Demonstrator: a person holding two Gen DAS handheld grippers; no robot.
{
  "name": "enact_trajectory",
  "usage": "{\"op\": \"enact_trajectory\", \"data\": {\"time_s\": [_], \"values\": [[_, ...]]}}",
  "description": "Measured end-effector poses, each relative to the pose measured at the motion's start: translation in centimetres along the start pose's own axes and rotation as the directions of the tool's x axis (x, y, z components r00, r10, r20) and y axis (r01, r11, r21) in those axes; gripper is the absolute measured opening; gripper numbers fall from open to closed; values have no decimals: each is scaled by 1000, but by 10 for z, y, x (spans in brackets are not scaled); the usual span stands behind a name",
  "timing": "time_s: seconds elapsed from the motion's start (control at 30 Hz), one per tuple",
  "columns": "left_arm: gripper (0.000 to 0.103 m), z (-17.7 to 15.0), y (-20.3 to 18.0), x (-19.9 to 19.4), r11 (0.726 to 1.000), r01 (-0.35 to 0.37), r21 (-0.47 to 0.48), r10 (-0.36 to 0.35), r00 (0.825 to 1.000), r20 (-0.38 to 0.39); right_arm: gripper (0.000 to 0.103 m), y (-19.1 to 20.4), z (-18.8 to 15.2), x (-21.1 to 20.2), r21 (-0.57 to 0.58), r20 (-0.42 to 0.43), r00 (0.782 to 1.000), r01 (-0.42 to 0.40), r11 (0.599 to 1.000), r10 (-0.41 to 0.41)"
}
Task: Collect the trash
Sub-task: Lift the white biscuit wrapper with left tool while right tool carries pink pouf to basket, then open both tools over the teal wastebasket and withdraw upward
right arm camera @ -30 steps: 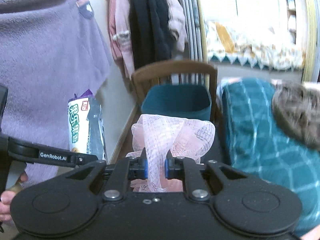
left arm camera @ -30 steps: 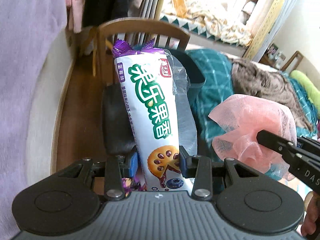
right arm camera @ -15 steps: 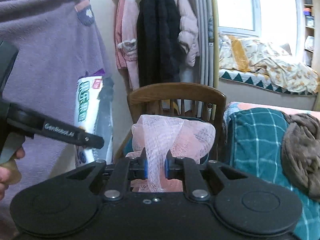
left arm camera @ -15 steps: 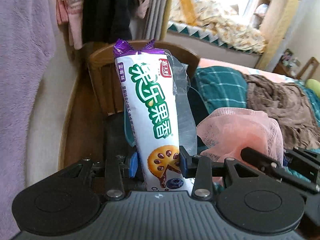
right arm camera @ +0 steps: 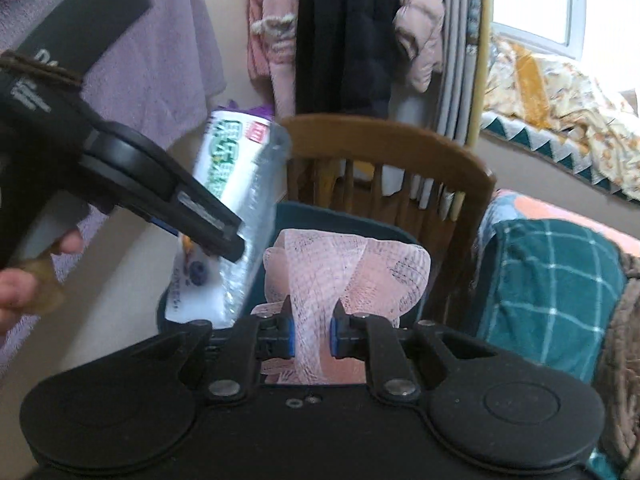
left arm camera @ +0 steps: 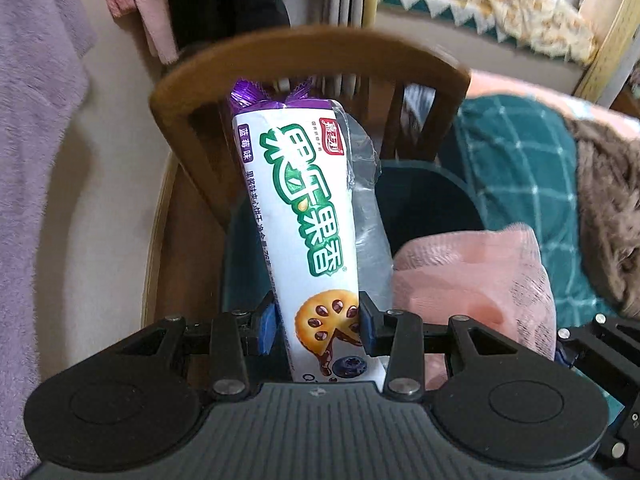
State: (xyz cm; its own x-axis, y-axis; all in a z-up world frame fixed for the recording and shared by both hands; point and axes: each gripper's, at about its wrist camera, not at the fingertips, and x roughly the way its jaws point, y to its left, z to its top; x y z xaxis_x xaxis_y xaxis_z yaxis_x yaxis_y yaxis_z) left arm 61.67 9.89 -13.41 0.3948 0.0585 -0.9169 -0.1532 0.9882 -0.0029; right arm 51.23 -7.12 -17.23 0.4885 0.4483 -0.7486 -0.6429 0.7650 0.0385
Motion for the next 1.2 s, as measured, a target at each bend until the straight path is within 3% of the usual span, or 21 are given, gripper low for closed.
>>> {"op": "enact_trajectory", "data": {"time_s": [0.23, 0.37, 0.63, 0.73, 0.93, 1.2], "values": [[41, -3, -14, 52, 998, -27, 52, 33, 993, -118, 16, -4, -15, 35, -66, -108, 993, -47, 997, 40], [41, -7, -16, 73, 998, -37, 53, 45, 985, -169, 22, -5, -20, 48, -96, -157, 986, -69, 993, 53], [55, -11, -14, 94, 1000, -27, 17, 30, 976, -215, 33, -5, -28, 54, -81, -200, 977, -94, 992, 76], [63, -15, -12, 90, 1000, -17, -1, 17, 980, -197, 39, -6, -28, 53, -89, -199, 977, -89, 992, 70], [63, -23, -6, 64, 1000, 5, -6, -6, 989, -151, 53, -10, -23, 44, -56, -170, 983, -84, 995, 73], [63, -38, 4, 17, 1000, 6, 24, -5, 998, -60, 59, -4, -22, 15, -23, -131, 990, -58, 998, 55]]}}
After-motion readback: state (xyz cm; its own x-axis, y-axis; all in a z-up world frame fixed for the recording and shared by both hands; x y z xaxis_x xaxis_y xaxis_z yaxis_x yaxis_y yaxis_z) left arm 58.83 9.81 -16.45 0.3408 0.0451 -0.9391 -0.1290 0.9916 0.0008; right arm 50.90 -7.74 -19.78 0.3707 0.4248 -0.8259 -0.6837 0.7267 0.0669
